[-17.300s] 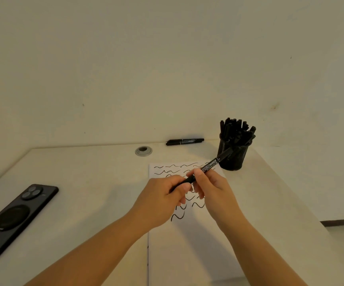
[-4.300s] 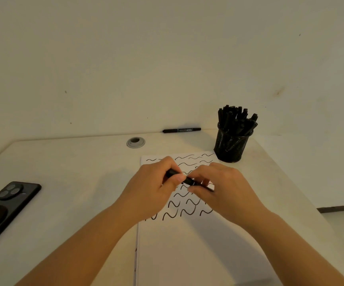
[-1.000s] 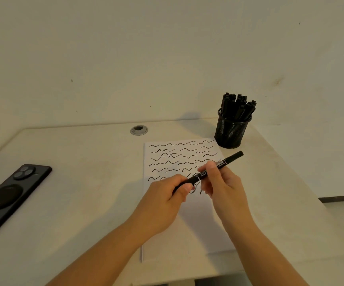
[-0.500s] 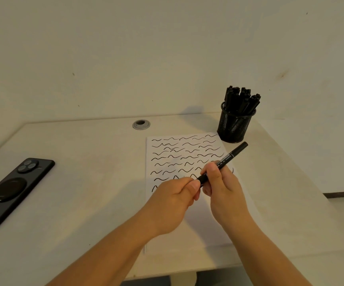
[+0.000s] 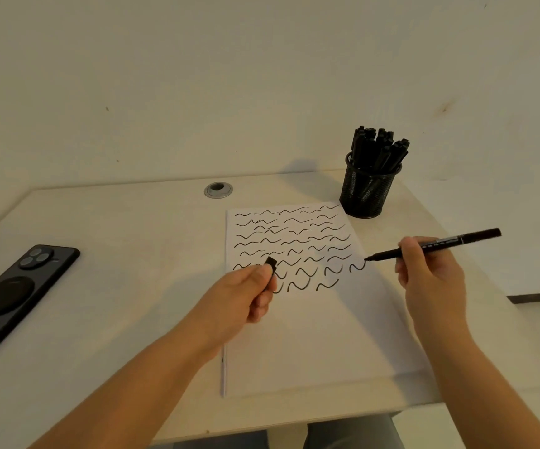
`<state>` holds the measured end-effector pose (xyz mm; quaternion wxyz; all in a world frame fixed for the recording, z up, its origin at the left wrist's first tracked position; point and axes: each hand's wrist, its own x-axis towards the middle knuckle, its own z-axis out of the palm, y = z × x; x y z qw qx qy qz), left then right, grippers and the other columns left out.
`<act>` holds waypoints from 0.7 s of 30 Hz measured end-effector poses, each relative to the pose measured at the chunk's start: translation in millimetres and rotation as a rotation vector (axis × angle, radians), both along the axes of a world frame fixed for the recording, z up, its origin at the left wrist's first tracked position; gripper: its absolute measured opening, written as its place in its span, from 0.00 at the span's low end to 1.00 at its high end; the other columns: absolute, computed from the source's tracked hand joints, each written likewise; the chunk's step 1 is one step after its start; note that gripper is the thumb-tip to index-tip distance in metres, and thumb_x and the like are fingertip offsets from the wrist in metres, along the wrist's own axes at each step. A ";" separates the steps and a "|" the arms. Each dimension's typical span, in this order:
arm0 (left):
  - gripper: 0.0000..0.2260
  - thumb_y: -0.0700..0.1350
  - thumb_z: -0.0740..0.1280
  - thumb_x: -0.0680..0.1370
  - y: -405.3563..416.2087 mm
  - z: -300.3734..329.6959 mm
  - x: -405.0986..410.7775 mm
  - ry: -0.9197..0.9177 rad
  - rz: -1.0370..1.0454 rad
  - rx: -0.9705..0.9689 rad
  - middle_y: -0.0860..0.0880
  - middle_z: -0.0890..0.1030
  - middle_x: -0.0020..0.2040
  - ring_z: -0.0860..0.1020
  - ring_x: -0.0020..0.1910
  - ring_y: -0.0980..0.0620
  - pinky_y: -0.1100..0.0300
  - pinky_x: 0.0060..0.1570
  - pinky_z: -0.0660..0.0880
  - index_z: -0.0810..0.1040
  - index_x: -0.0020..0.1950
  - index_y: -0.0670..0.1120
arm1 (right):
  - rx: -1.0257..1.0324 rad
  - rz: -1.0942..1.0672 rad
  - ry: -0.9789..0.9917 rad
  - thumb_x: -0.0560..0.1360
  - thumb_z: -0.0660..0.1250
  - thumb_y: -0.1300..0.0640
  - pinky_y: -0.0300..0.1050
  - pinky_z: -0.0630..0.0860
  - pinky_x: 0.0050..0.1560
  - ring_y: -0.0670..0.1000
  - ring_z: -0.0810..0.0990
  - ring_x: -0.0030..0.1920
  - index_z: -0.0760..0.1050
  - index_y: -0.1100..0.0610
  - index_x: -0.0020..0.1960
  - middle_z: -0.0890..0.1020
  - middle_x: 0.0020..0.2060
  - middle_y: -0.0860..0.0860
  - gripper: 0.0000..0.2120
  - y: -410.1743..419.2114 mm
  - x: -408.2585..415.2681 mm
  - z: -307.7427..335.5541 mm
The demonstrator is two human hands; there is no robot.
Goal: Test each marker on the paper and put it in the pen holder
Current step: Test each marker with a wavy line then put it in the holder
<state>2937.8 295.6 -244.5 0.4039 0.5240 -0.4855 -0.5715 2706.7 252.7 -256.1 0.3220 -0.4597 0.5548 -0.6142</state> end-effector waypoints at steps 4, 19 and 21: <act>0.11 0.48 0.56 0.80 -11.8 -4.4 -2.7 -0.642 -0.048 -0.331 0.57 0.75 0.29 0.73 0.31 0.56 0.59 0.36 0.70 0.71 0.38 0.50 | -0.004 0.015 -0.026 0.73 0.66 0.57 0.36 0.70 0.34 0.39 0.72 0.26 0.75 0.49 0.39 0.76 0.28 0.47 0.06 -8.3 -4.9 -0.8; 0.13 0.50 0.54 0.80 -28.9 -21.3 -2.9 -1.060 -0.111 -0.631 0.50 0.77 0.51 0.70 0.51 0.50 0.57 0.49 0.68 0.73 0.56 0.44 | 0.091 0.319 0.287 0.72 0.65 0.60 0.34 0.69 0.33 0.50 0.76 0.33 0.74 0.50 0.36 0.81 0.27 0.48 0.08 -7.0 3.3 -14.7; 0.13 0.49 0.54 0.80 -28.4 -21.6 -2.3 -1.050 -0.112 -0.630 0.50 0.77 0.51 0.70 0.51 0.50 0.57 0.49 0.68 0.73 0.56 0.45 | 0.082 0.279 0.307 0.72 0.65 0.59 0.32 0.68 0.32 0.46 0.75 0.32 0.73 0.48 0.36 0.81 0.28 0.47 0.08 -8.9 2.7 -15.9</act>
